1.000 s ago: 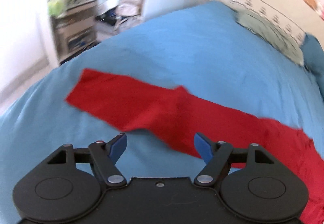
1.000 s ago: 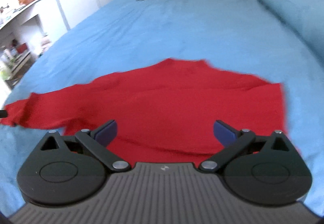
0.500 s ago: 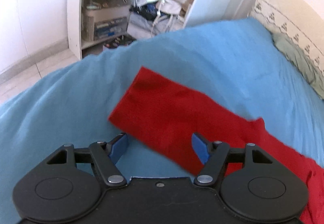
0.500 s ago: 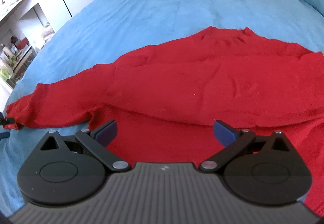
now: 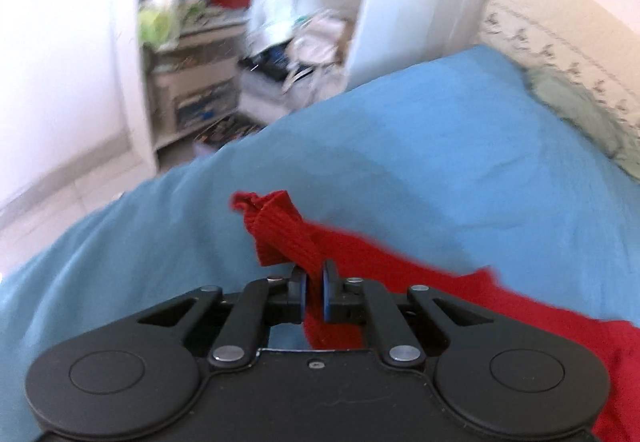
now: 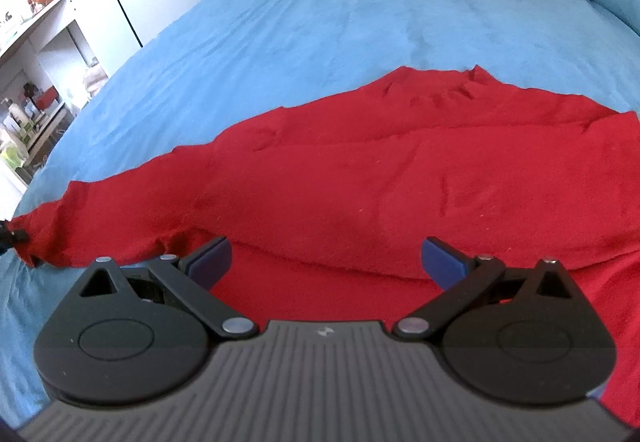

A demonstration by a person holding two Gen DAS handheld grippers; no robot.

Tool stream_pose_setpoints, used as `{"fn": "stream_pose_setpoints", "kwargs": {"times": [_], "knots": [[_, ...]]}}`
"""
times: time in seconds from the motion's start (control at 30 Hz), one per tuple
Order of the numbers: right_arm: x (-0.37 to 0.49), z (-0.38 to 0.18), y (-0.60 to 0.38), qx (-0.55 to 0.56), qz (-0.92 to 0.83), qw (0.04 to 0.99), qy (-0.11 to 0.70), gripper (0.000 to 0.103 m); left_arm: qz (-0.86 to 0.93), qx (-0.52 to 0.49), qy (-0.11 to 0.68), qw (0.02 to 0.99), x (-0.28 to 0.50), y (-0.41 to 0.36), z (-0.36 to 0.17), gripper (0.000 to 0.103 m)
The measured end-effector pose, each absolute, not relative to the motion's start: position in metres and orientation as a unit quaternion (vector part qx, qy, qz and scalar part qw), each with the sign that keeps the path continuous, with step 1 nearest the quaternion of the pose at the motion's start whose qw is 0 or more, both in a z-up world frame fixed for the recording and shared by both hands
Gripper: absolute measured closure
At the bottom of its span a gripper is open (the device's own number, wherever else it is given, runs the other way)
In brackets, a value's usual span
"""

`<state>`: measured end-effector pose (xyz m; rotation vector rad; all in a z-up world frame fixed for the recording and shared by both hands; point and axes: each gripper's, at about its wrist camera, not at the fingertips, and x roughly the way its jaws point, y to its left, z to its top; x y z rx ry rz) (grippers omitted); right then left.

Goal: Fold small clothes

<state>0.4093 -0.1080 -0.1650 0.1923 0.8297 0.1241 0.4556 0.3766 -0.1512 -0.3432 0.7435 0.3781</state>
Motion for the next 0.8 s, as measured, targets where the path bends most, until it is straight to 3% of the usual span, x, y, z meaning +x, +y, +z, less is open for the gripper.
{"fn": "stream_pose_setpoints", "kwargs": {"times": [0.2,0.43,0.57,0.8], "knots": [[0.407,-0.143,-0.145,0.087,0.060,0.915,0.389,0.000,0.114,-0.124,0.322,0.932,0.456,0.294,-0.079,0.096],[0.401,-0.116,-0.199,0.094,0.060,0.923,0.369,0.000,-0.037,-0.106,0.298,0.948,0.461,0.137,-0.026,0.096],[0.392,-0.105,-0.245,0.118,0.059,0.923,0.362,0.000,-0.101,-0.072,0.302,0.945,0.462,0.038,-0.044,0.096],[0.375,-0.122,-0.323,0.149,0.052,0.918,0.365,0.000,-0.146,-0.042,0.374,0.915,0.464,-0.089,-0.132,0.096]]}}
